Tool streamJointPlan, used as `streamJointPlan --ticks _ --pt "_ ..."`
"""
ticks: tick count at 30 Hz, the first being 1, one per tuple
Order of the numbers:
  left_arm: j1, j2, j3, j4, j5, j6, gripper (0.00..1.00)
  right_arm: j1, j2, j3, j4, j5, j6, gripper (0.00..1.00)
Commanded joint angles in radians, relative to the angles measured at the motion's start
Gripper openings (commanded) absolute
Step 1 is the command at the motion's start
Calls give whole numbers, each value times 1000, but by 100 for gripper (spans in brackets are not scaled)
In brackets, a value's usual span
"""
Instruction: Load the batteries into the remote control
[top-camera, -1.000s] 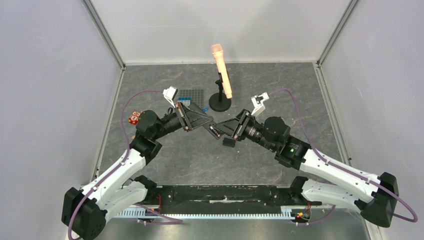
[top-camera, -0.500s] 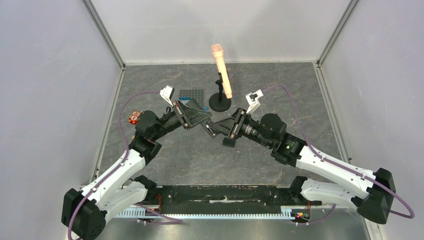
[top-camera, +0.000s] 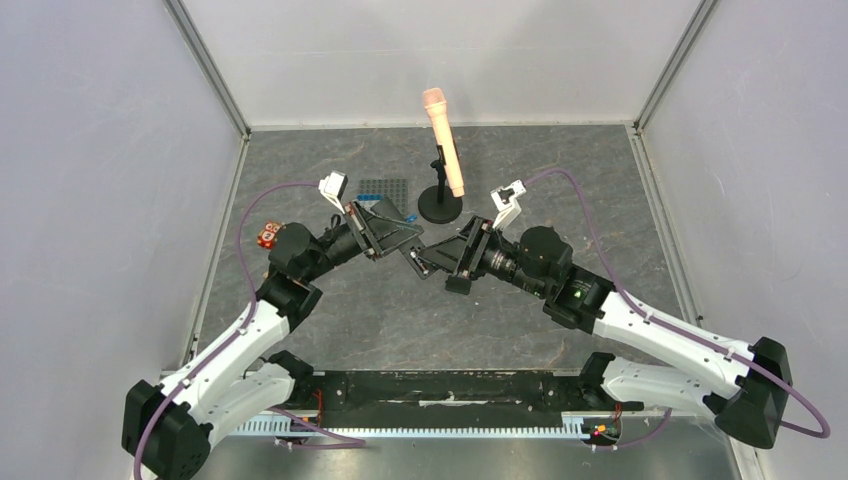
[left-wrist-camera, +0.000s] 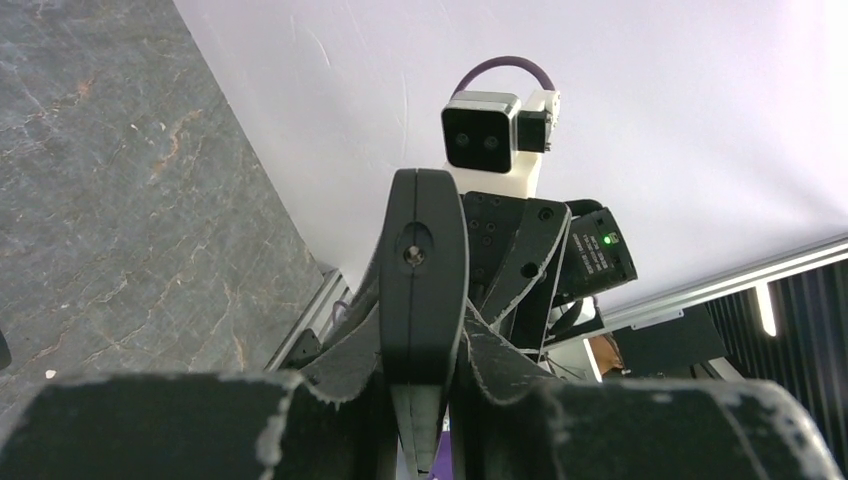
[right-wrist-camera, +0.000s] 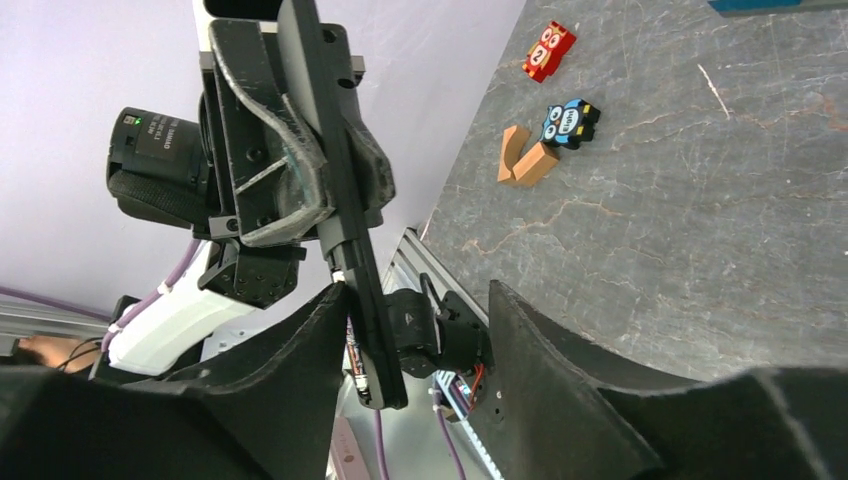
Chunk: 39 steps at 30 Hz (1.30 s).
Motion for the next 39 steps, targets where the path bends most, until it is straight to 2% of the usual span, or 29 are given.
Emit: streamJointPlan --ticks 1,7,13,17,22,24,27,28,30,34,39 --pt "-4 -44 19 42 -5 43 2 14 -38 36 -94 1 -12 61" --pt "-2 -67 -3 16 15 101 2 11 -100 35 -95 20 -18 78" --pt "-2 -103 -10 -52 37 180 2 6 -145 47 -126 37 -69 81" --pt "2 -160 22 -250 -25 273 2 6 -144 82 -227 112 -163 80" --pt "5 -235 138 -689 -265 425 2 6 -94 117 -326 241 -305 77" --pt "5 -250 182 -828 -353 464 2 7 -49 129 -340 265 -362 76" --pt "5 -270 219 -950 -426 500 2 6 54 160 -344 268 -449 73" --pt "5 -289 234 -1011 -477 509 2 7 157 206 -342 270 -519 69" --pt "5 -310 240 -1058 -527 508 2 8 254 263 -343 266 -593 64" --pt "5 -343 252 -1133 -626 499 2 11 464 396 -356 307 -694 62" --pt "4 -353 261 -1189 -688 488 2 15 683 550 -381 449 -694 67"
